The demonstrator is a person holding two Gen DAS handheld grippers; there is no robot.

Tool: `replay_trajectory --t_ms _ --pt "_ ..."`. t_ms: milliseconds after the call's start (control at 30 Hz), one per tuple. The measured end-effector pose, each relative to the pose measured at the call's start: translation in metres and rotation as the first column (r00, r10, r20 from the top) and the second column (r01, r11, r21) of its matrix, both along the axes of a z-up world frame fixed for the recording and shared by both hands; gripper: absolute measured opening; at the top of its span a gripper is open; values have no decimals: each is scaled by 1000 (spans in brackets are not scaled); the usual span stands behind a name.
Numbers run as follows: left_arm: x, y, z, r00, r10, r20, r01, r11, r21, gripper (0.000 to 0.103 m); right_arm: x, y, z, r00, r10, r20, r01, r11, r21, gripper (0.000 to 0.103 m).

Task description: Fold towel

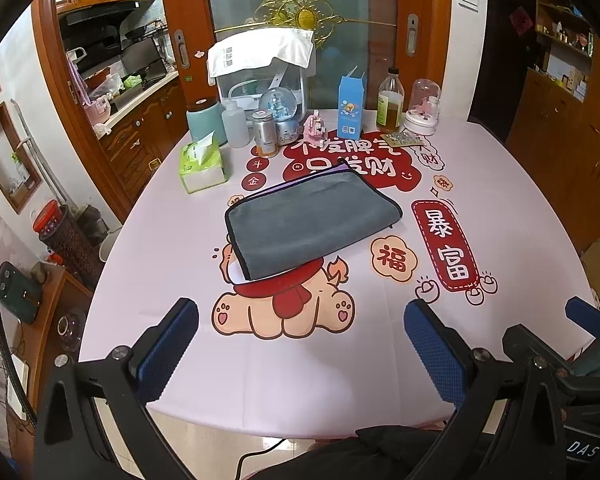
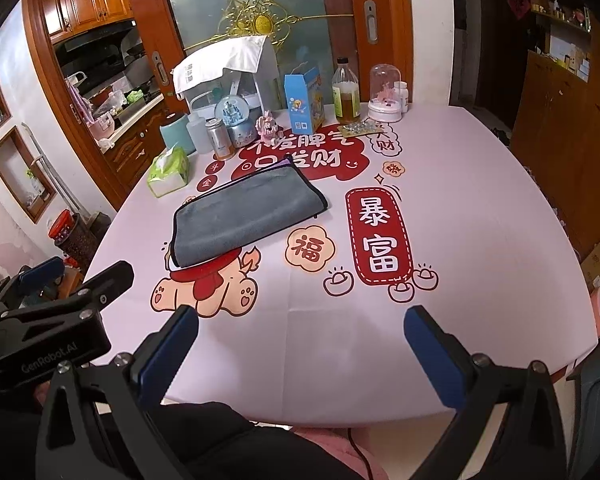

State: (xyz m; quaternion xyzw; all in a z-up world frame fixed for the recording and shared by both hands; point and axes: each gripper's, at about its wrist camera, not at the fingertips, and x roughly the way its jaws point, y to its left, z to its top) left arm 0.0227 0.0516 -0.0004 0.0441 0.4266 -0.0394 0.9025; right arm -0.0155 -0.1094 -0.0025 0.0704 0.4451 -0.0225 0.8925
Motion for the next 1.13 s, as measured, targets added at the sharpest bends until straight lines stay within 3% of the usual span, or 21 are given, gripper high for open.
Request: replay_trajectory --t_ms 1133 --pt "4 -8 -1 1000 -13 -4 13 1000 3 102 1 -1 -7 1000 -5 -18 5 1000 3 103"
